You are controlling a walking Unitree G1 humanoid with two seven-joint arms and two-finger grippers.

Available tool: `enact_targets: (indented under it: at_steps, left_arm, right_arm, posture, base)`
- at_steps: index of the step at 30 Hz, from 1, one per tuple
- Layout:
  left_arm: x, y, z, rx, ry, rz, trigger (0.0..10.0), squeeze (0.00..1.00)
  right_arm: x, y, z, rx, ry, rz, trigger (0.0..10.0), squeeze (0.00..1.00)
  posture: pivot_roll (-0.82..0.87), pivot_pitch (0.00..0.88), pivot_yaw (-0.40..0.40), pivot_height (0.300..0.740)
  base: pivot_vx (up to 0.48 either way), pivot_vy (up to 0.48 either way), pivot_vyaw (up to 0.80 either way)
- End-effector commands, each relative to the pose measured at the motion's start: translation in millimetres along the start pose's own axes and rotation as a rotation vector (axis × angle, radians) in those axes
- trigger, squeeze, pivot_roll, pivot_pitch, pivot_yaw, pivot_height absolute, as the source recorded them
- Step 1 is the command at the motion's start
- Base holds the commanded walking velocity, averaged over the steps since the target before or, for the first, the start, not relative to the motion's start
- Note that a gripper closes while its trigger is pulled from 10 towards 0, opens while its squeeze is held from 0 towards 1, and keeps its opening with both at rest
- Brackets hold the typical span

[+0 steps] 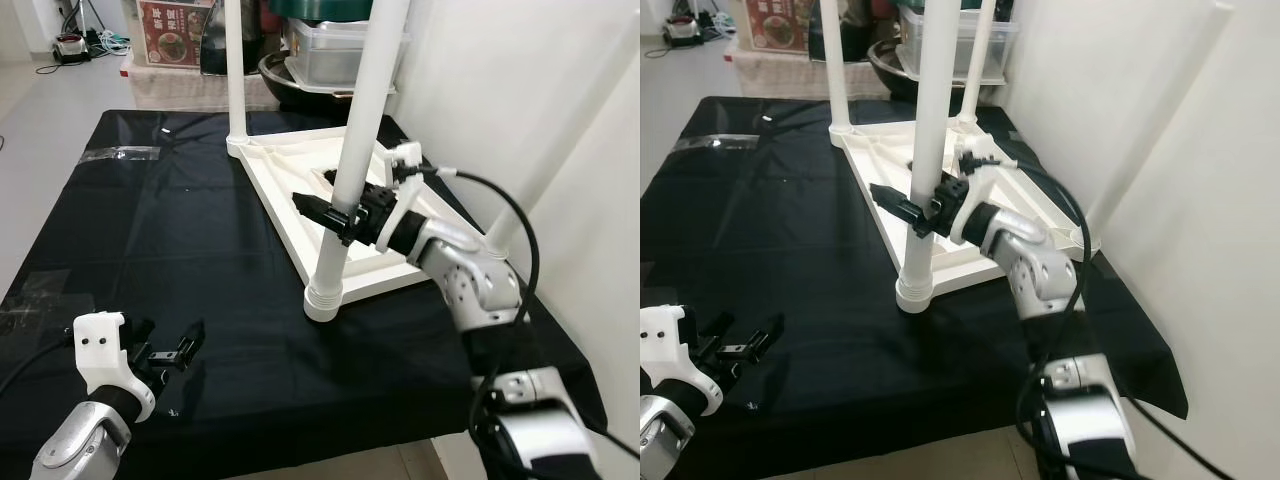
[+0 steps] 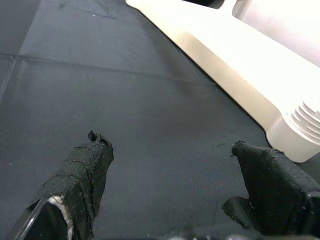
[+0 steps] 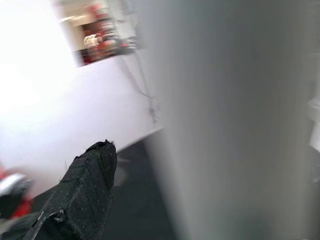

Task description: Building children table

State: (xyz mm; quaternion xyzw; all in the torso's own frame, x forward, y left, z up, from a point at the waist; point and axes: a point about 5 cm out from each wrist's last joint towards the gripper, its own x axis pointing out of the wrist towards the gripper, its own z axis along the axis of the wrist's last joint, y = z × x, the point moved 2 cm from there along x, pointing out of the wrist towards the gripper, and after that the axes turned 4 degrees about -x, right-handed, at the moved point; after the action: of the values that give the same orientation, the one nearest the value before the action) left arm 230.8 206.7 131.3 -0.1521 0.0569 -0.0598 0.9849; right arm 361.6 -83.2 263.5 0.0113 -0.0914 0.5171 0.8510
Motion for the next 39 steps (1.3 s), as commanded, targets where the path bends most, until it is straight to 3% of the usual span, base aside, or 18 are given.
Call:
enact_targets:
  at_steps: [1, 4, 8, 10, 13, 14, 17, 18, 24, 27, 28, 29, 31, 32, 33, 34, 36, 39]
  left_arm:
    - [-0.1, 0.9, -3.9, 0.011, 0.021, 0.000, 10.0, 0.00]
    - [0.5, 0.9, -4.0, 0.014, 0.023, -0.002, 10.0, 0.00]
    - [2.0, -0.1, -4.4, 0.019, 0.025, -0.006, 10.0, 0.00]
    - [3.6, -0.8, -5.0, 0.023, 0.028, -0.010, 10.0, 0.00]
    - [4.0, -0.7, -5.4, 0.024, 0.029, -0.011, 10.0, 0.00]
    - [4.2, -0.6, -5.8, 0.025, 0.031, -0.012, 10.0, 0.00]
    - [4.2, -0.6, -5.8, 0.025, 0.031, -0.012, 10.0, 0.00]
    - [4.1, -0.7, -6.1, 0.025, 0.032, -0.014, 10.0, 0.00]
    - [3.6, -1.9, -6.4, 0.024, 0.033, -0.020, 10.0, 0.00]
    - [2.8, -3.0, -6.2, 0.022, 0.030, -0.020, 10.0, 0.00]
    - [2.3, -3.0, -5.8, 0.020, 0.029, -0.019, 10.0, 0.00]
    - [1.9, -3.0, -5.6, 0.019, 0.027, -0.018, 10.0, 0.00]
    - [1.9, -3.0, -5.6, 0.019, 0.027, -0.018, 10.0, 0.00]
    - [1.4, -2.9, -5.4, 0.018, 0.026, -0.018, 10.0, 0.00]
    - [2.5, -3.6, -5.1, 0.018, 0.025, -0.014, 10.0, 0.00]
    - [2.5, -3.6, -5.1, 0.018, 0.025, -0.014, 10.0, 0.00]
    - [5.0, -5.2, -5.3, 0.023, 0.027, -0.013, 10.0, 0.00]
    - [6.4, -5.9, -6.0, 0.024, 0.031, -0.015, 10.0, 0.00]
  right_arm:
    - [1.9, 3.7, 0.5, -0.002, -0.011, 0.054, 10.0, 0.00]
    - [4.1, 4.7, -3.1, -0.026, 0.003, 0.113, 10.0, 0.00]
    - [9.4, -0.9, -10.3, -0.034, 0.027, 0.102, 10.0, 0.00]
    - [13.3, -10.2, -18.1, -0.050, 0.056, 0.070, 7.5, 0.00]
    - [13.9, -14.6, -22.5, -0.056, 0.075, 0.054, 7.5, 0.00]
    - [13.5, -18.7, -25.9, -0.061, 0.089, 0.039, 5.3, 0.00]
    - [13.5, -18.7, -25.9, -0.061, 0.089, 0.039, 5.3, 0.00]
    - [12.3, -22.6, -28.3, -0.064, 0.103, 0.020, 0.0, 0.00]
    - [2.4, -42.9, -24.6, -0.057, 0.088, -0.132, 0.0, 0.00]
    - [-1.0, -54.0, -40.8, -0.066, 0.178, -0.394, 0.0, 0.00]
    - [-10.4, -62.1, -54.8, 0.052, 0.223, -0.679, 0.0, 0.00]
    - [-20.7, -64.6, -66.2, 0.141, 0.273, -0.870, 0.0, 0.00]
    - [-20.7, -64.6, -66.2, 0.141, 0.273, -0.870, 0.0, 0.00]
    - [-27.7, -65.7, -74.0, 0.195, 0.310, -0.984, 0.0, 0.00]
    - [-14.6, -31.6, -93.1, 0.201, 0.324, -0.994, 0.0, 0.00]
    - [-14.6, -31.6, -93.1, 0.201, 0.324, -0.994, 0.0, 0.00]
    - [6.4, 20.2, -104.6, 0.210, 0.279, -0.971, 0.0, 0.00]
    - [16.1, 34.5, -106.9, 0.223, 0.275, -0.944, 0.0, 0.00]
  posture:
    - [0.15, 0.000, -0.136, 0.740]
    - [0.16, 0.000, -0.139, 0.740]
    - [0.16, 0.000, -0.142, 0.740]
    - [0.17, 0.000, -0.146, 0.740]
    - [0.17, 0.000, -0.149, 0.740]
    - [0.17, 0.000, -0.150, 0.740]
    - [0.17, 0.000, -0.150, 0.740]
    - [0.17, 0.000, -0.151, 0.740]
    - [0.17, 0.000, -0.152, 0.740]
    - [0.16, 0.000, -0.158, 0.740]
    - [0.15, 0.000, -0.157, 0.740]
    - [0.15, 0.000, -0.157, 0.740]
    - [0.15, 0.000, -0.157, 0.740]
    - [0.15, 0.000, -0.154, 0.740]
    - [0.15, 0.000, -0.135, 0.740]
    - [0.15, 0.000, -0.135, 0.740]
    - [0.14, 0.000, -0.119, 0.740]
    - [0.15, 0.000, -0.121, 0.740]
  base:
    - [0.000, 0.000, 0.00]
    - [0.000, 0.000, 0.00]
    - [0.000, 0.000, 0.00]
    - [0.000, 0.000, 0.00]
    - [0.000, 0.000, 0.00]
    - [0.000, 0.000, 0.00]
    - [0.000, 0.000, 0.00]
    - [0.000, 0.000, 0.00]
    - [0.000, 0.000, 0.00]
    - [0.000, 0.000, 0.00]
    - [0.000, 0.000, 0.00]
    - [0.000, 0.000, 0.00]
    - [0.000, 0.000, 0.00]
    - [0.000, 0.000, 0.00]
    - [0.000, 0.000, 0.00]
    - [0.000, 0.000, 0.00]
    - [0.000, 0.000, 0.00]
    - [0.000, 0.000, 0.00]
